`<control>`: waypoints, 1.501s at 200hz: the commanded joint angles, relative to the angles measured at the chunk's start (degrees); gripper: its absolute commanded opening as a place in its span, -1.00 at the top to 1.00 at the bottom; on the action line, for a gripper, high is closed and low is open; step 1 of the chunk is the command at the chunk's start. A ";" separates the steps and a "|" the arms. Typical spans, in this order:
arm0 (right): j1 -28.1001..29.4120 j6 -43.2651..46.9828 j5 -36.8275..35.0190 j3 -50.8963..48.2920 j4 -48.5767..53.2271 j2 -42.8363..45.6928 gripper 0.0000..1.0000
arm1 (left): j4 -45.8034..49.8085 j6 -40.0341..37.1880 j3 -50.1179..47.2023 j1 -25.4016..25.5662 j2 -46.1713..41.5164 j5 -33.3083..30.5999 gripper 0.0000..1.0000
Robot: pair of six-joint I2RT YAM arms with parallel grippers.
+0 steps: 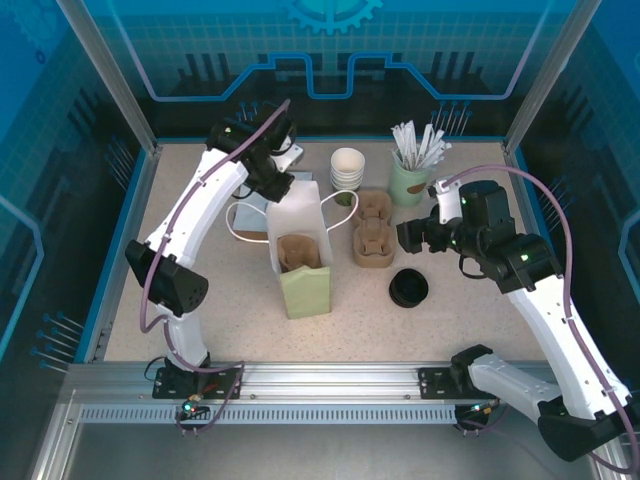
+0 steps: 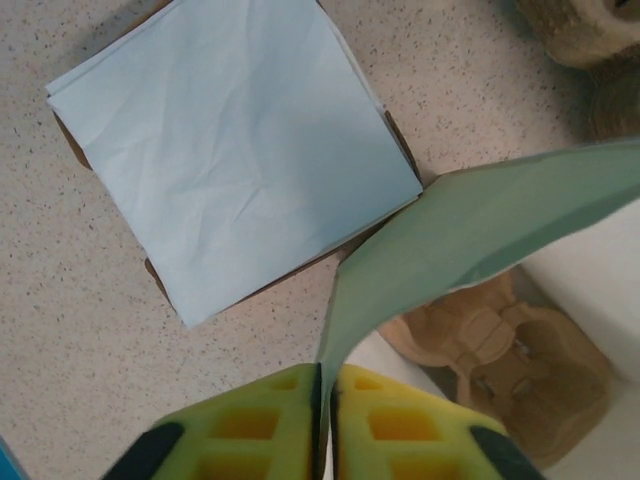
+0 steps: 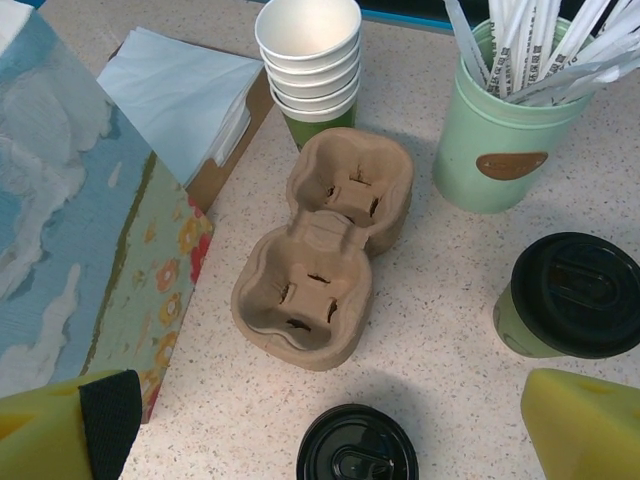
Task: Pack the takeout coffee
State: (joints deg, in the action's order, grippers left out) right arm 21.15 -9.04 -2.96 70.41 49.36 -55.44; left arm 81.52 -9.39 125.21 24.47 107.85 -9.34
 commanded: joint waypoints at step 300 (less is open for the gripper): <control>-21.85 4.14 -4.83 -4.41 -1.91 -20.76 -1.00 | -8.47 31.01 -27.42 0.27 -37.27 -0.03 -0.83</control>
State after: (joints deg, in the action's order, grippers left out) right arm 0.71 -5.08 -5.37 66.30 50.81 -72.47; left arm 77.38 20.56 102.94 24.82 77.41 -7.88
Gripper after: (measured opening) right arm 0.997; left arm 0.886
